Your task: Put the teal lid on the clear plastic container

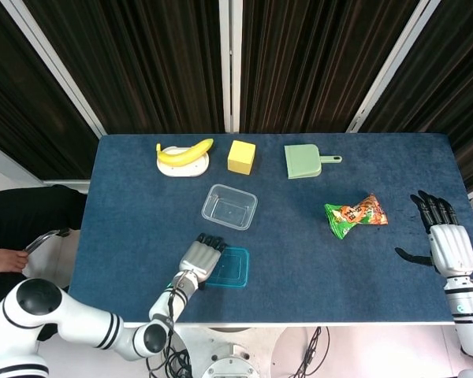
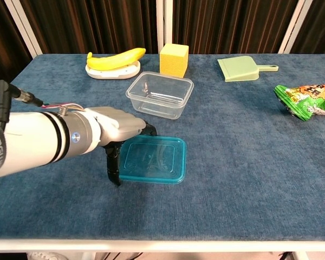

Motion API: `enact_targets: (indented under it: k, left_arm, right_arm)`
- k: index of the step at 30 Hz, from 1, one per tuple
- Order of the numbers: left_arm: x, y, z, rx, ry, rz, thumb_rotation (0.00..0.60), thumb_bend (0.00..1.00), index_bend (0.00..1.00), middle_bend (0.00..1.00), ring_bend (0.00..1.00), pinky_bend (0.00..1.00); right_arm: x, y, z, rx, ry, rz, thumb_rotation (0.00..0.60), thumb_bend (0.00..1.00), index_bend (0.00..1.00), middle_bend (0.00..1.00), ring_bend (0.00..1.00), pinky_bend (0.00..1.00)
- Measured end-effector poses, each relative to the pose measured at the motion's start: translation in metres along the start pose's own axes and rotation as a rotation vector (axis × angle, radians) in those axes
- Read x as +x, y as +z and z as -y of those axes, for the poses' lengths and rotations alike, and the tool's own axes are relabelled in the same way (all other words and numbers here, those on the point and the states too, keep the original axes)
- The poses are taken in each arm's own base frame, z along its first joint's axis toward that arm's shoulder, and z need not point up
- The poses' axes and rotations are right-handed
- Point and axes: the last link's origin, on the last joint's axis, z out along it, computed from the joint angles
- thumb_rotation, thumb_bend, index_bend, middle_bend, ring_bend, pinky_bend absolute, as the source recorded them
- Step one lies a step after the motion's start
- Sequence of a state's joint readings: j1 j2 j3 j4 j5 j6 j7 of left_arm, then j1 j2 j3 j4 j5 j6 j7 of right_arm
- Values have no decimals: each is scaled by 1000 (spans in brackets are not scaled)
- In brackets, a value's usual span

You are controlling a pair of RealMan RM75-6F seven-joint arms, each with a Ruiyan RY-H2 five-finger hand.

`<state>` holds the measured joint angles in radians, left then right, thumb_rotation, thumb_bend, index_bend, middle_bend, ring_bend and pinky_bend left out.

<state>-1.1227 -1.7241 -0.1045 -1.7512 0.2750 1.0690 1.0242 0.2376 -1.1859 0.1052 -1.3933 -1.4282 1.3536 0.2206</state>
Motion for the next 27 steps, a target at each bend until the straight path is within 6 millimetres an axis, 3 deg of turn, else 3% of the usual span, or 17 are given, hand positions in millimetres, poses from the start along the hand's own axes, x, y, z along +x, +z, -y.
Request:
enact_targets:
  k: [4,6,11,18,27]
  left_arm:
    - [0,2,-2,-7,5,2,600,90,171,31,0,57]
    - [1,2,-2,-10,6,-6,600,140,236,95,20,83]
    - [2,-1,-2,-38,17,-55,600,238,323,249,152,157]
    - [6,-17,9,-87,53,-133,600,255,337,295,187,178]
    - [22,-44,47,-106,89,-253,600,254,338,300,187,147]
  right_arm:
    - [0,-1,-1,-3,5,-4,600,31,0,0,0,0]
    - [0,-2,-2,-5,8,-4,600,31,0,0,0,0]
    - [-1,-4,-3,-6,9,-6,600,31,0,0,0,0]
    - [2,-6,0,0,7,-20,600,30,0,0,0,0]
    - [11,-12,4,15,0,-46,600,30,0,0,0,0]
